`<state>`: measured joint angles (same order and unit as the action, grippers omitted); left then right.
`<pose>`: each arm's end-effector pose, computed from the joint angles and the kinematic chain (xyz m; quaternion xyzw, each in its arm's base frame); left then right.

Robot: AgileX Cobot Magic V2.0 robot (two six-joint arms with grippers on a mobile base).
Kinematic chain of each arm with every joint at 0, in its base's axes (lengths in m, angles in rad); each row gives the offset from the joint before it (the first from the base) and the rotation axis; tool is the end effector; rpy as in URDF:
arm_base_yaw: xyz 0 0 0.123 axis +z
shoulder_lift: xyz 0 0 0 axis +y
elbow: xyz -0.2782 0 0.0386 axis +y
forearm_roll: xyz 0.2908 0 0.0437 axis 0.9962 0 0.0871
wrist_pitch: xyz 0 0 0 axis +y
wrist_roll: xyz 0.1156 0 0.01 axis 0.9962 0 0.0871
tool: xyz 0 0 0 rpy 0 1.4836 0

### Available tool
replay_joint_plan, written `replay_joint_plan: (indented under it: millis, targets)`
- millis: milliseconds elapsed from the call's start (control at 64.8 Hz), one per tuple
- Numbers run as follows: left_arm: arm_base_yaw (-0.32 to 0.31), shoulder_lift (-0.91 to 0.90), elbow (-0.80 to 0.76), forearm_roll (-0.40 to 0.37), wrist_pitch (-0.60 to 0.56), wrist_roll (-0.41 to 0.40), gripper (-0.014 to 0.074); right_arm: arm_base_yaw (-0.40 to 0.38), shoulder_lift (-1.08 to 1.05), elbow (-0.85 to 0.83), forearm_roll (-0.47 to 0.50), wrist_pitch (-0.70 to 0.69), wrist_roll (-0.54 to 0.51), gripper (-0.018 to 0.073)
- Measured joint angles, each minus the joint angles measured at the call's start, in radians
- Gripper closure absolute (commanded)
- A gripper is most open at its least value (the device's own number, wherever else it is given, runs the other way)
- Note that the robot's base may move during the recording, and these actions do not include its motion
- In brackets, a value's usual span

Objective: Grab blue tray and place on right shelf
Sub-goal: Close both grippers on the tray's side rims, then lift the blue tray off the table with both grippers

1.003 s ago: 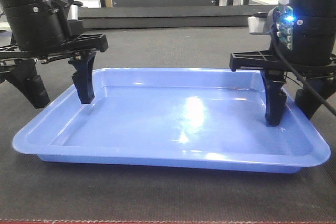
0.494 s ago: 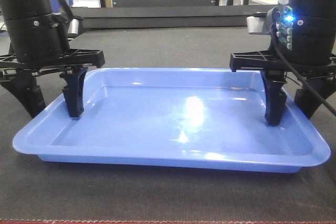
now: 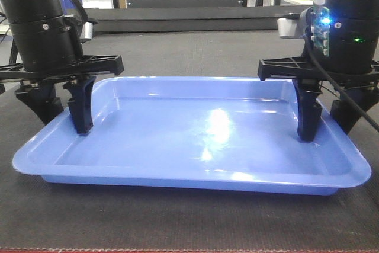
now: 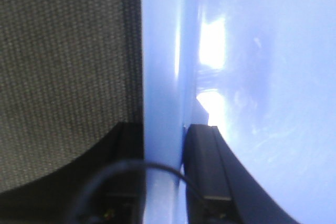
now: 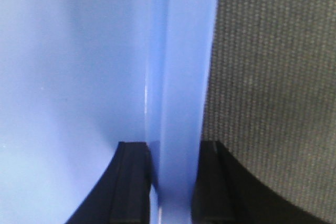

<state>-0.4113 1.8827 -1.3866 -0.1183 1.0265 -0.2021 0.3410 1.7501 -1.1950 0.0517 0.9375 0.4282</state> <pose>0.3752 -0.1765 0.1616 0.0770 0.9934 -0.0705 0.0485 0.3535 0.1306 0.1594 0.0569 0.9947 0.0514 0.0683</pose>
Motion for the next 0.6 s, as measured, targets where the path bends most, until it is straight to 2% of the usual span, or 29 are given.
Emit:
replay_joint_plan:
  millis: [448,602]
  targets:
    - [0.000,0.000,0.000,-0.002,0.002,0.000,0.0575,0.000,0.000,-0.001,0.000,0.000,-0.001,0.0345]
    - [0.000,0.000,-0.029,-0.002,0.059,-0.008,0.0575,0.000,0.004,-0.040,0.000,0.047,0.012,0.0345]
